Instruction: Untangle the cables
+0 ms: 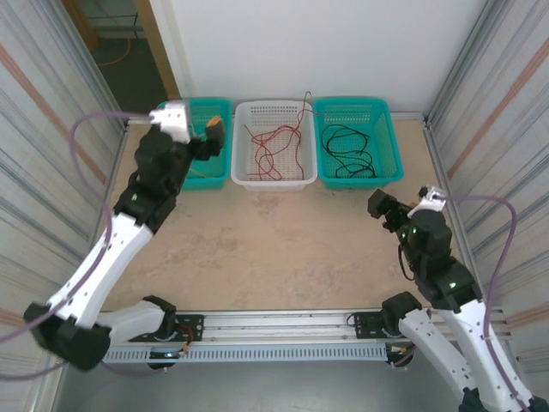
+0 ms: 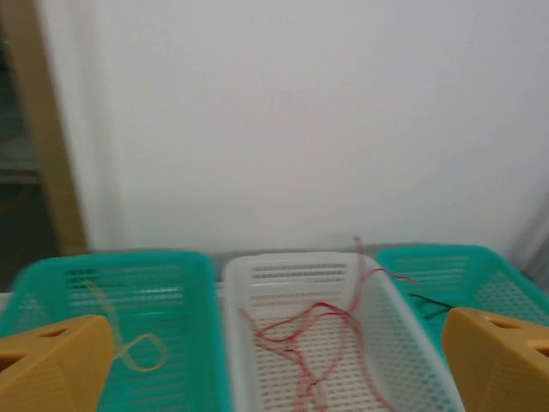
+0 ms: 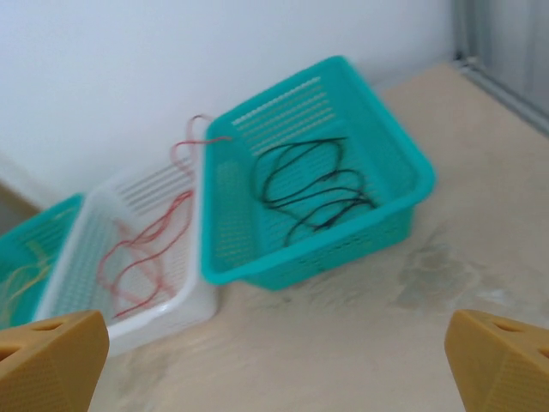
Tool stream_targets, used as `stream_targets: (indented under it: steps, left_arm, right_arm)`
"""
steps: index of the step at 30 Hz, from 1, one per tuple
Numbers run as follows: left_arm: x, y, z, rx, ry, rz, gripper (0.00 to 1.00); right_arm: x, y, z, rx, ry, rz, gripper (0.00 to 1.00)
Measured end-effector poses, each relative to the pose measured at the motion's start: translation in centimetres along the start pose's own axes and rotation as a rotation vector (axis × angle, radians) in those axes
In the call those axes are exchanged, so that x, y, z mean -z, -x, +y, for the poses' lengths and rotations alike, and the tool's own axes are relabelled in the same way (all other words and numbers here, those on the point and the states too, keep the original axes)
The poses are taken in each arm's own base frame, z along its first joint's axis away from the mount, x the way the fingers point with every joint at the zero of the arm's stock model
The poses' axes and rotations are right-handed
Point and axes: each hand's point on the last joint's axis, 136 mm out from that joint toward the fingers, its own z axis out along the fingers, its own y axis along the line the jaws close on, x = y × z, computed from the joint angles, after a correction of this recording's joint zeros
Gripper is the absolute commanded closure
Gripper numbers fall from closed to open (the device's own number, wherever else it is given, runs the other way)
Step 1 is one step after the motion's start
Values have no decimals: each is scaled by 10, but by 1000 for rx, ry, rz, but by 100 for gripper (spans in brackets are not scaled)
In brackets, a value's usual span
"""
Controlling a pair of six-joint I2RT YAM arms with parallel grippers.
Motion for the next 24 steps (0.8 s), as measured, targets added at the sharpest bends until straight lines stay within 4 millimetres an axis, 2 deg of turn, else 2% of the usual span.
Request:
stream_targets:
  steps: [2,4,6,8,9,11,13,16,20,24]
  left_arm:
    - [6,-31,32,-90,133,30,1]
    - [3,-80,68,-155,271,135,1]
    - [2,-144,113,-196,420,294,1]
    - [13,-198,151,-201,525,421,1]
    - [22,-222,167,-198,569,472,1]
    - [35,-254,182,-192,608,509,1]
    - [39,-275,182,-183,600,496,1]
    - [32,-294,176,-155,550,472,1]
    - [8,-301,167,-138,473,462,1]
    - [-17,-295,153,-111,321,454,1]
  right_arm:
    - [-13,-16,-21,48,-71,-34,1]
    - [-29,-28,-43,115,-185,-44,1]
    - [-46,-31,-62,181,-317,-41,1]
    - [-63,-31,-81,233,-434,-31,1]
    - [-72,-34,-90,258,-489,-21,1]
    - [-88,-41,-104,306,-566,-8,1]
    - [-105,-53,-116,356,-600,-2,1]
    - [-125,-82,-132,424,-596,37,1]
    - [-149,-113,-144,437,-503,75,1]
    - [-178,-129,-138,413,-341,93,1]
